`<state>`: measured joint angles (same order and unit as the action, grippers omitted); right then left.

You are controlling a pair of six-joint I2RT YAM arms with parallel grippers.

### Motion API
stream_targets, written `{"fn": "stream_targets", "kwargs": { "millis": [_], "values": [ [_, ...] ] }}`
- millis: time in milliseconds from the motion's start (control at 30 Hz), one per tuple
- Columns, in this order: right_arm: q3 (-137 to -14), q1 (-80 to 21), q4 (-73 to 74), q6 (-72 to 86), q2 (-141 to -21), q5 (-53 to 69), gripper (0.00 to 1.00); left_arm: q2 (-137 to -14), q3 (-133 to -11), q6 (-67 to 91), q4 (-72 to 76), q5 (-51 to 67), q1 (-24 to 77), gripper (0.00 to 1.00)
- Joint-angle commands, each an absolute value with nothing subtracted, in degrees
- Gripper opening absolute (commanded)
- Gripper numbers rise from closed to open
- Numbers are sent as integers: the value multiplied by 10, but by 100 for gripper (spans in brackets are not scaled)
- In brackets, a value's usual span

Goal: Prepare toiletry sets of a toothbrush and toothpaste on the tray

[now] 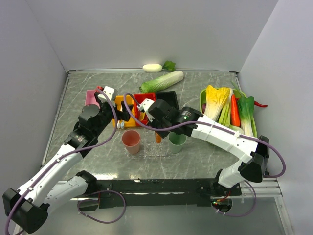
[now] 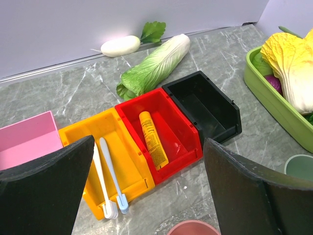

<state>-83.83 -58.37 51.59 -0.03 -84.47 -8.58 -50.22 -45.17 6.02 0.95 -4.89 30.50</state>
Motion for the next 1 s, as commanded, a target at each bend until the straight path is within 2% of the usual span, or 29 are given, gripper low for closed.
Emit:
{"fn": "stream_targets", "kwargs": {
  "millis": [0,967],
  "values": [
    [-835,-587,487,-1,-848,-98,0,-504,-455,53,19,-49,305,97],
    [-804,-587,462,22,-858,-95,0,-509,-455,53,19,-47,305,97]
  ]
}}
